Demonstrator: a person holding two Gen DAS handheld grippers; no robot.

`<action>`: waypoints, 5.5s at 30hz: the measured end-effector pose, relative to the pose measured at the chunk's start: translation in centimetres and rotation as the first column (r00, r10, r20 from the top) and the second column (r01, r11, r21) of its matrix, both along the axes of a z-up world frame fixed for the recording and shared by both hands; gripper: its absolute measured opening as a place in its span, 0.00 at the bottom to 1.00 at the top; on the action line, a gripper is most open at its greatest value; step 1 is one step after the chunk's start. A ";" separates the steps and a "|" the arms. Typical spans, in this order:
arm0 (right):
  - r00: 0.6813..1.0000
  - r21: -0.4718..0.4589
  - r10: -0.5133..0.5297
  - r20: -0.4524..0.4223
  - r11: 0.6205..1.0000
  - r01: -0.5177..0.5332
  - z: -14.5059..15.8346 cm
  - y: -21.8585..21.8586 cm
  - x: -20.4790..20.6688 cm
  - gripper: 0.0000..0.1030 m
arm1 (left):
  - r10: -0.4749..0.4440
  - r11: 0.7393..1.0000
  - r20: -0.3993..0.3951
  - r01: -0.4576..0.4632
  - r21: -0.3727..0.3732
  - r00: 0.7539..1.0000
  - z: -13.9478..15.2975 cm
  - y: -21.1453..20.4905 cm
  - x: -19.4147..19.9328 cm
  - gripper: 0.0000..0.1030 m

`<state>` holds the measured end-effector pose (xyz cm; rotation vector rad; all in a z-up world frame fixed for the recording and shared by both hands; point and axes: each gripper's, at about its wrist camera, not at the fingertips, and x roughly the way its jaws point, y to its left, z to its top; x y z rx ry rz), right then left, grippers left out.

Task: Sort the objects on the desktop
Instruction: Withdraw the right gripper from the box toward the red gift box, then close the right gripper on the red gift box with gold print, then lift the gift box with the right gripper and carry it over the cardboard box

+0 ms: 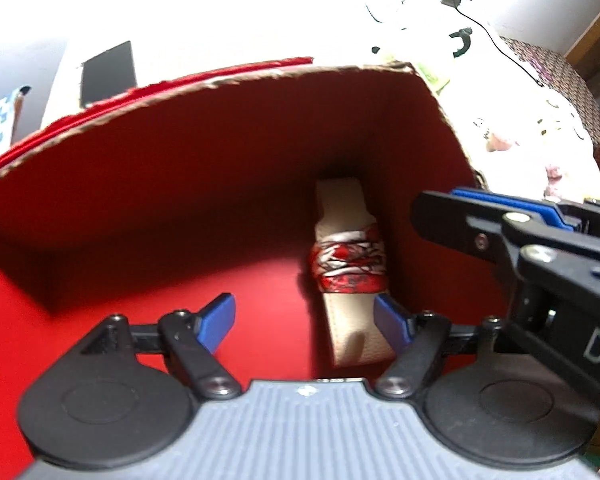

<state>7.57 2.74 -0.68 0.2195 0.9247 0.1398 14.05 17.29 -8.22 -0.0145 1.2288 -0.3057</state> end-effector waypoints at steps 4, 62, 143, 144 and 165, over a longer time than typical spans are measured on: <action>1.000 -0.008 0.000 0.003 1.000 0.000 0.0 0.2 -0.2 0.16 | 0.024 0.999 0.024 -0.024 0.024 0.999 0.2 0.6 -0.2 0.74; 0.904 0.100 0.421 0.079 0.899 -0.427 0.5 -7.0 -11.1 0.33 | 0.367 0.916 0.174 -0.388 0.106 0.914 6.3 0.5 -19.4 0.73; 0.992 0.305 0.059 -0.116 0.952 -0.021 -1.5 -18.9 -13.1 0.52 | -0.144 0.984 0.192 0.161 -0.072 0.971 7.1 -15.0 -15.7 0.80; 0.993 0.305 0.061 -0.106 0.952 -0.026 -1.1 -18.8 -12.9 0.52 | -0.139 0.985 0.200 0.157 -0.073 0.970 7.4 -14.8 -15.5 0.80; 0.984 0.290 0.158 0.085 0.941 -0.176 6.1 -6.0 -4.5 0.52 | -0.030 0.998 0.335 0.044 -0.036 0.942 14.4 0.9 -9.1 0.80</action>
